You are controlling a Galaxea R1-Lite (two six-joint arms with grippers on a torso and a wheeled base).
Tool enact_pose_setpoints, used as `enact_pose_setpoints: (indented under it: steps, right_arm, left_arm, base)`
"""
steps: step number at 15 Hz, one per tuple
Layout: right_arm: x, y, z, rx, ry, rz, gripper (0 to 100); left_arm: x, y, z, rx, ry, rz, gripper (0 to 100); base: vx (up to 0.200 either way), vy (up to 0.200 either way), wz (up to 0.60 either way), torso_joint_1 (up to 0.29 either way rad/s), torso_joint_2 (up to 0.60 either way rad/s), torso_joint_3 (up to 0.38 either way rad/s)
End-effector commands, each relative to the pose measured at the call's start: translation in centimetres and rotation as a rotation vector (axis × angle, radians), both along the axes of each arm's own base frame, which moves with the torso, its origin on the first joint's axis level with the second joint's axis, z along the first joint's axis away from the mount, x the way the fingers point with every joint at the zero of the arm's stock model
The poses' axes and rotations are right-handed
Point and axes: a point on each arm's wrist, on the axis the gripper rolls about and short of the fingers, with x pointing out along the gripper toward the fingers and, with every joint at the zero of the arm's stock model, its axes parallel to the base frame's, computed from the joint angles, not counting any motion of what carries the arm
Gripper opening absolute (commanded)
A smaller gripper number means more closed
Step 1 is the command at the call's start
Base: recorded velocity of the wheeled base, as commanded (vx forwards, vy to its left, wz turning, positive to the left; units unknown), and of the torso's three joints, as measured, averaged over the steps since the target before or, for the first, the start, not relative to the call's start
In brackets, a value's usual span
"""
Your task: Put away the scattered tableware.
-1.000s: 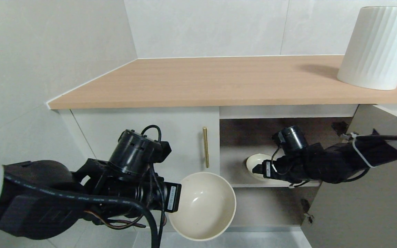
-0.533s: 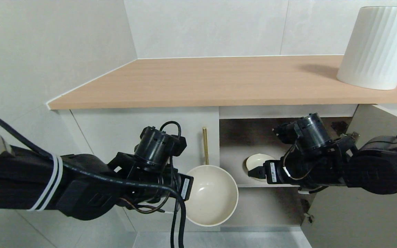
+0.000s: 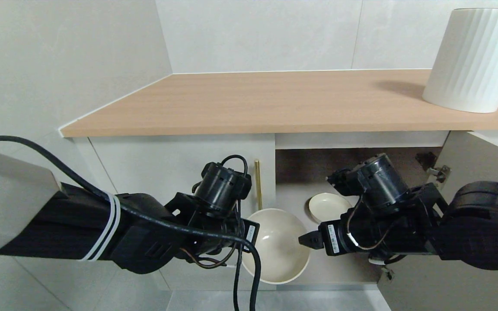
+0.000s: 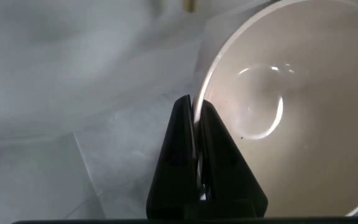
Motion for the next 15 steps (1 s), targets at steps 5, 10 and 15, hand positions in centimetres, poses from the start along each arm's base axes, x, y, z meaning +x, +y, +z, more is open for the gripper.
enact_pose_setpoints:
  steps: [5, 10, 15]
  right_arm:
    - [0.6, 0.7, -1.9, -0.036, 0.039, 0.005, 100]
    - [0.9, 1.0, -2.3, -0.035, 0.041, 0.007, 0]
    - [0.8, 1.0, -2.3, -0.034, 0.042, 0.007, 0]
  left_arm:
    - [-0.4, -0.4, 0.1, -0.011, 0.002, -0.007, 0]
    - [-0.8, -1.0, -0.1, -0.02, 0.011, -0.014, 0]
    - [-0.9, -1.3, -0.4, -0.015, 0.02, -0.023, 0]
  base:
    - [0.0, 0.0, 0.0, 0.0, 0.0, 0.0]
    - [0.0, 0.0, 0.0, 0.0, 0.0, 0.0]
    - [0.0, 0.0, 0.0, 0.0, 0.0, 0.0]
